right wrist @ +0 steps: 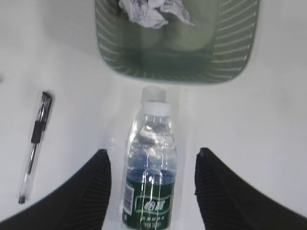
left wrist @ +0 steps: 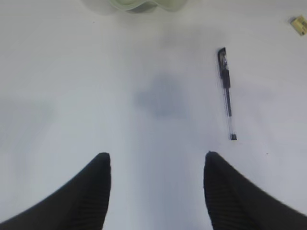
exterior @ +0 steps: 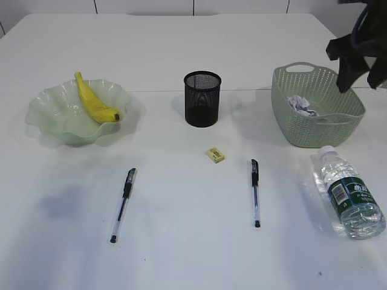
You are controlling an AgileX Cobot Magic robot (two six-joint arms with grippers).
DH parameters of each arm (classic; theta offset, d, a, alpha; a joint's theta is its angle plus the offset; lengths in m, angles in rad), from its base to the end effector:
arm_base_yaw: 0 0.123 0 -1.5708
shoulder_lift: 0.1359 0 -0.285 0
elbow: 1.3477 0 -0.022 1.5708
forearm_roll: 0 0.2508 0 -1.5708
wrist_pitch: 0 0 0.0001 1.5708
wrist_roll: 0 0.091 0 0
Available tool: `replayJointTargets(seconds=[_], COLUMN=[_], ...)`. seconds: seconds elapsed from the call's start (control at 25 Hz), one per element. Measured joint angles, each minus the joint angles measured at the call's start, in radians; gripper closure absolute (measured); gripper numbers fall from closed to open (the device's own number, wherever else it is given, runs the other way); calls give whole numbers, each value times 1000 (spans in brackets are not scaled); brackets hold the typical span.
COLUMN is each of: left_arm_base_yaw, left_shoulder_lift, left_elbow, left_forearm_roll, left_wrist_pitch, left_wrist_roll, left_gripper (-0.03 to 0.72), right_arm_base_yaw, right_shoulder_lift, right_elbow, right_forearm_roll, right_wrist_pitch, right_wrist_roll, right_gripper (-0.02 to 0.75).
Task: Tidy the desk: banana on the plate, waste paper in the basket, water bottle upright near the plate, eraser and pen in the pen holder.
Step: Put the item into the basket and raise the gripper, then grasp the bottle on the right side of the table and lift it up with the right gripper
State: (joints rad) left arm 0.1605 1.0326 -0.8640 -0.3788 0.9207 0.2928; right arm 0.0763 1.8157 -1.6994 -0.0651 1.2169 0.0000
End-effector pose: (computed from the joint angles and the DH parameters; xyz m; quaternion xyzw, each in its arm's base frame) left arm 0.1914 0.0038 0.3152 -0.0049 0.9451 -0.1094 0.3080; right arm 0.3855 0.0239 0.3162 -0.0438 0.9854 -0.0258 0.1627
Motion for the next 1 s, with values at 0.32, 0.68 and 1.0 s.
replayJointTargets(seconds=[0.32,0.68,1.0], left_arm_base_yaw=[-78,-80,-80], left_shoulder_lift=[0,0,0], left_elbow=[0,0,0], left_forearm_roll=[212,232,229], left_wrist_pitch=[14,52,50], left_wrist_roll=[-167,-217,-219], left_gripper=[260,260,260], right_arm_base_yaw=[0,0,0], right_shoulder_lift=[-123,-76,52], right_elbow=[267,293,293], right_forearm_roll=[9,9,9], right_wrist_pitch=[-33,-137,-179], right_wrist_roll=[-37,-14,-10], right_gripper=[317,307,218])
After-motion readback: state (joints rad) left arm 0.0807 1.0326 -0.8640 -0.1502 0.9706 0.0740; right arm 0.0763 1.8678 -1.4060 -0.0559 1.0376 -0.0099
